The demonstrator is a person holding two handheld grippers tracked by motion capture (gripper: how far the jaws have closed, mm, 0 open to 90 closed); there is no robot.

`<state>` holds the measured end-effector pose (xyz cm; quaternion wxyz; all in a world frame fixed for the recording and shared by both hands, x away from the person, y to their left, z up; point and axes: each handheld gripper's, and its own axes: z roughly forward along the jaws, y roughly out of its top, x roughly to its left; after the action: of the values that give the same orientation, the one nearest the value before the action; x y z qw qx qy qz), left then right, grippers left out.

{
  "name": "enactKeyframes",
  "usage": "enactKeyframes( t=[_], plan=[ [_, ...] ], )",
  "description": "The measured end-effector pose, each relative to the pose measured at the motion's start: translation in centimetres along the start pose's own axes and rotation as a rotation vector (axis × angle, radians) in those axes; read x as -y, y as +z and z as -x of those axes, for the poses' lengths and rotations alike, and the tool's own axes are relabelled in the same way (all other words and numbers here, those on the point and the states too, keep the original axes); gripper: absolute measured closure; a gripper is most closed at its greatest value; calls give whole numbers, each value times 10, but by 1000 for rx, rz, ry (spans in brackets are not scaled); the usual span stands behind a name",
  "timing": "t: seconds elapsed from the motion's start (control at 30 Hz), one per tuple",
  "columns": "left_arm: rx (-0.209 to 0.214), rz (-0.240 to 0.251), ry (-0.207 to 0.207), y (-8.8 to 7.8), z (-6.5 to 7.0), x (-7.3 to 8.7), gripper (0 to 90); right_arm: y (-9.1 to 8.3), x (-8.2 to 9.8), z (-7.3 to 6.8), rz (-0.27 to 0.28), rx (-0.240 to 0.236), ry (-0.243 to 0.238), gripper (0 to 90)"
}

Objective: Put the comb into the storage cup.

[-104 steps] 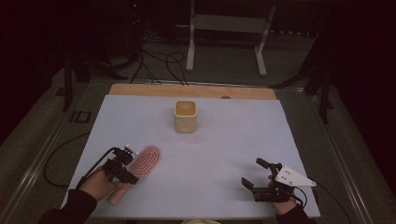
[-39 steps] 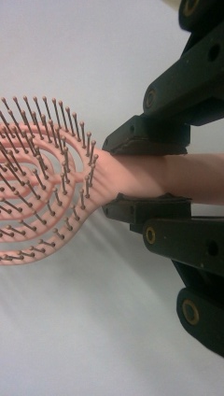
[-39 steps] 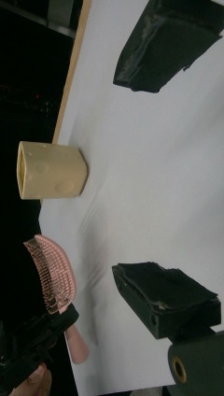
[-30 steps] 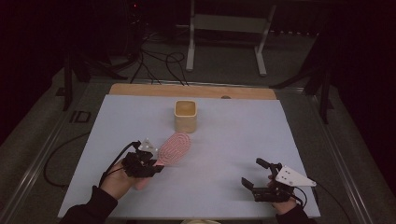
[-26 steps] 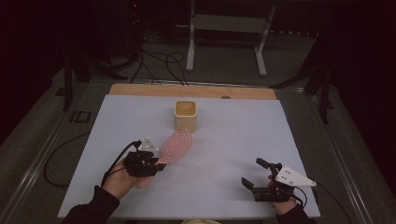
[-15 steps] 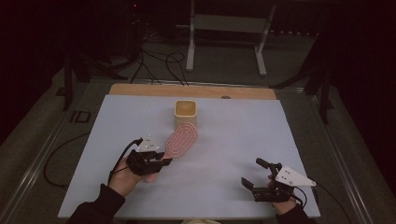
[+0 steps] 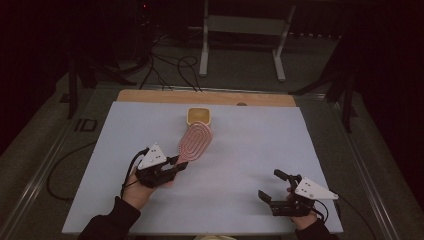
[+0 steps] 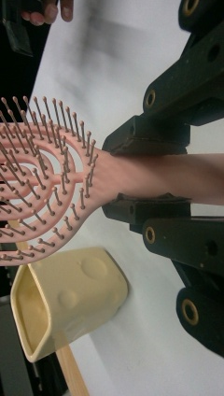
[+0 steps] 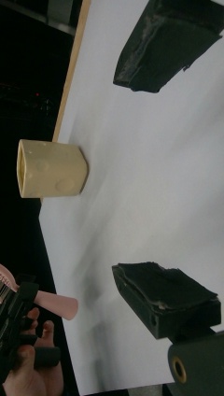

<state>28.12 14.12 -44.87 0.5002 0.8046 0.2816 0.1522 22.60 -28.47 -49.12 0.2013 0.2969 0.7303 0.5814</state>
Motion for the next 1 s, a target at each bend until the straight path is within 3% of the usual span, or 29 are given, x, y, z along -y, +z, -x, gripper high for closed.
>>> enactKeyframes(
  t=[0.27, 0.43, 0.67, 1.0],
  plan=[
    [-1, 43, -19, 1, -2, 15, 719, 1, 1, 0, -7, 1, 2, 85],
    [-29, 62, -7, -2, -1, 20, 719, 1, 0, 0, -13, 0, 3, 85],
    [-26, 79, -17, -5, -4, 26, 719, 0, -4, -1, -6, -17, 18, 85],
    [-30, 90, -12, -7, -3, 27, 719, 4, -25, -12, -92, -29, 40, 84]
  ],
)
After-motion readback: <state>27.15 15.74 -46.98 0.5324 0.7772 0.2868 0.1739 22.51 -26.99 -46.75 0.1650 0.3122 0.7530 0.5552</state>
